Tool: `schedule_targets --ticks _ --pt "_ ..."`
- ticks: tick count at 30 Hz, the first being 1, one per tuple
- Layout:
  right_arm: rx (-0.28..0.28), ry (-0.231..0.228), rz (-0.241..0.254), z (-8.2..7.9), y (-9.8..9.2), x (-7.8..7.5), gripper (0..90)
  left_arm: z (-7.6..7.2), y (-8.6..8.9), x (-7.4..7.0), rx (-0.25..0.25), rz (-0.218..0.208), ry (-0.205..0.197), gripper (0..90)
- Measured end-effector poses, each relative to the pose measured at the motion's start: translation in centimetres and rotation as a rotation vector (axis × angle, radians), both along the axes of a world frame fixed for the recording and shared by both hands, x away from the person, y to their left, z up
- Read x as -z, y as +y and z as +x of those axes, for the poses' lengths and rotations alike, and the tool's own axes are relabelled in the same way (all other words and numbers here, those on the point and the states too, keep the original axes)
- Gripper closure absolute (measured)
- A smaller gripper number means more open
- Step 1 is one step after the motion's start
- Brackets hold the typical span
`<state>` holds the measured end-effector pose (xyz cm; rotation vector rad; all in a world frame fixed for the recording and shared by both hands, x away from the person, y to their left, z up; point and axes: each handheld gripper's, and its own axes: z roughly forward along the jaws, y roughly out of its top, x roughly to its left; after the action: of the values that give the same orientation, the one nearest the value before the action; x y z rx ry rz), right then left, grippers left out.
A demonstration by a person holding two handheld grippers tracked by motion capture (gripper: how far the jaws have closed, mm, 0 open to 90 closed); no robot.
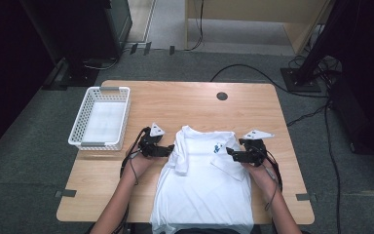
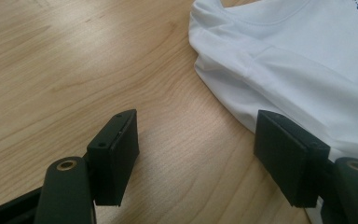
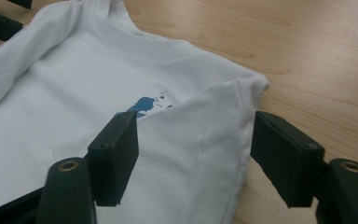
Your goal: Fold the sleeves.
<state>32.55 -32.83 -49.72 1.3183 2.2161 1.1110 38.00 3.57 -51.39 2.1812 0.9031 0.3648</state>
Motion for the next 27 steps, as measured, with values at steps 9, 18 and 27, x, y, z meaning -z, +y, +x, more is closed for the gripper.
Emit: schedule_targets --ticks 9,18,27 --pt "-0.032 0.010 0.001 0.1 2.0 0.1 40.0 0.0 0.1 0.2 0.002 0.003 0.002 27.4" --pt "-0.064 0.015 0.002 0.1 4.2 0.3 43.8 0.0 0.3 0.4 0.003 0.001 -0.018 26.4" --pt "-0.091 0.016 0.000 0.0 5.7 0.4 46.5 -0.1 0.5 0.6 0.012 -0.013 -0.030 26.2"
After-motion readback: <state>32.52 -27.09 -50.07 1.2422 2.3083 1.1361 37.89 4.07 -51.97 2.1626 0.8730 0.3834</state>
